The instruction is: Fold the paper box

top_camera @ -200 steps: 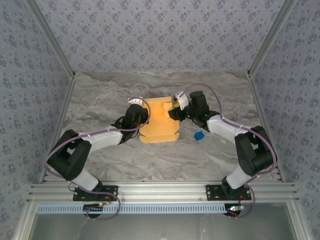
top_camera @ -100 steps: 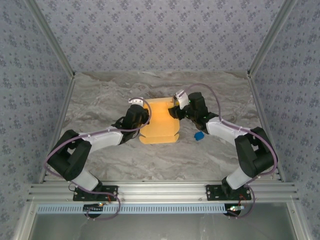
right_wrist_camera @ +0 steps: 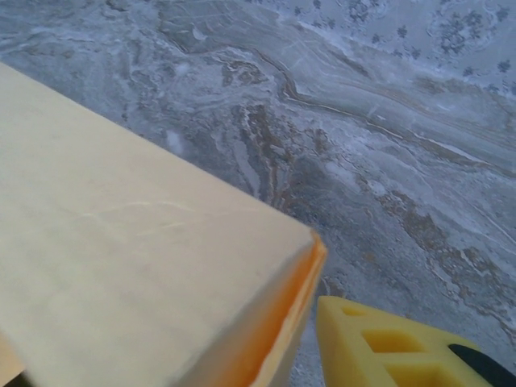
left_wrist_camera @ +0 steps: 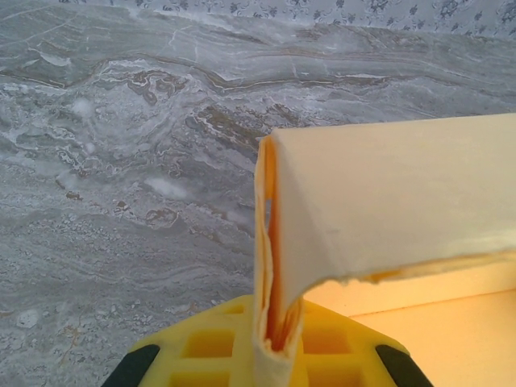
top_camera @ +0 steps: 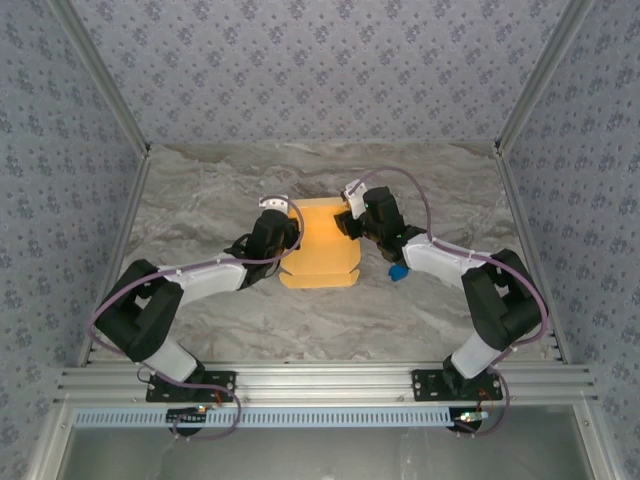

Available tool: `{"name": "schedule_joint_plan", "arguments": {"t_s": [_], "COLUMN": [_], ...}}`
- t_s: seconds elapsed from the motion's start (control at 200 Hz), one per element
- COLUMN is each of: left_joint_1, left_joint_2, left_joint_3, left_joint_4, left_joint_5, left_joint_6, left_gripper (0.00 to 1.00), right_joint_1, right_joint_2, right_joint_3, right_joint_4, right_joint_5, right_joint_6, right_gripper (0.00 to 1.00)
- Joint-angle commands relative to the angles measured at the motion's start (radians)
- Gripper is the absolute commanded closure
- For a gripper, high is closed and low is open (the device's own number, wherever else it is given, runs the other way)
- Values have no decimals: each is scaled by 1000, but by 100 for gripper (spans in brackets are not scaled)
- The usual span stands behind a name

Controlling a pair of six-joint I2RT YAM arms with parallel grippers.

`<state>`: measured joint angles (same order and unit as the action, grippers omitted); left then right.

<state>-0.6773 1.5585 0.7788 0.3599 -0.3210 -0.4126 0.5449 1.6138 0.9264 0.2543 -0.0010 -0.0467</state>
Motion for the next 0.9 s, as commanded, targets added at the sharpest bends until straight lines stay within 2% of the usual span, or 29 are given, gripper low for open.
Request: {"name": "schedule_joint_plan", "arguments": {"t_s": [0.0, 0.28, 0.5, 0.77, 0.894], "left_joint_1": [-8, -7, -9, -9, -9], "left_joint_2": [2, 5, 8, 12, 13], "left_joint_3": [18, 19, 27, 30, 30], "left_joint_4": [2, 2, 0, -3, -5], "left_joint_5": [2, 1, 2, -7, -16], "left_joint_6": [-9, -15, -15, -16, -14], "left_gripper": [95, 95, 95, 95, 95], "right_joint_1": [-3, 10, 64, 141, 153], "right_joint_2": [10, 25, 55, 91, 95], "right_joint_3": [32, 55, 96, 153, 160], "right_joint_4": [-69, -138, -199, -291, -306], "right_joint_5": [69, 165, 382, 640, 685], "right_joint_6": [28, 72, 166, 227, 241], "right_gripper": [58, 72, 85, 91, 91]}}
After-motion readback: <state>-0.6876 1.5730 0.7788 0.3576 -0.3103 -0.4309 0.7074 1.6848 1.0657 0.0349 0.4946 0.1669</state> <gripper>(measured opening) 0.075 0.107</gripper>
